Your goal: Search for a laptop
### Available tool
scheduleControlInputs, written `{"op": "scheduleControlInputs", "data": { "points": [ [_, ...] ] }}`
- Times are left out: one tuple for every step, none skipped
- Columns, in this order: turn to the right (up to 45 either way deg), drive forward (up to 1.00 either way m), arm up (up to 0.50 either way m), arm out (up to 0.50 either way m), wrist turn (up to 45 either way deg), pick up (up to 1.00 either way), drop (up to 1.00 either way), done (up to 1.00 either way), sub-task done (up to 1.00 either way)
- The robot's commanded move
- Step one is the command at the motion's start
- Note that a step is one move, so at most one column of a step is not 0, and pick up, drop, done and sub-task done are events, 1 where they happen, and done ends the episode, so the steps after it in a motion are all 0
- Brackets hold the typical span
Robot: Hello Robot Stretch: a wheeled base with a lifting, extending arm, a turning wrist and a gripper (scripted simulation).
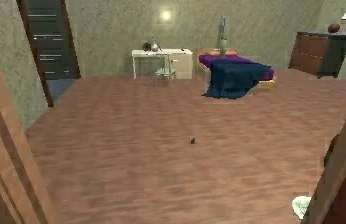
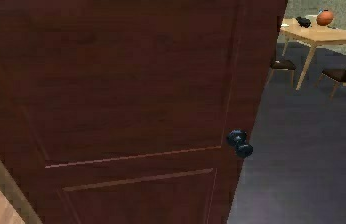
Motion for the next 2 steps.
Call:
{"op": "scheduleControlInputs", "data": {
  "points": [
    [3.0,0.0,0.0,0.0,0.0,0.0,0.0,0.0,0.0],
    [0.0,0.15,0.0,0.0,0.0,0.0,0.0,0.0,0.0]
  ]
}}
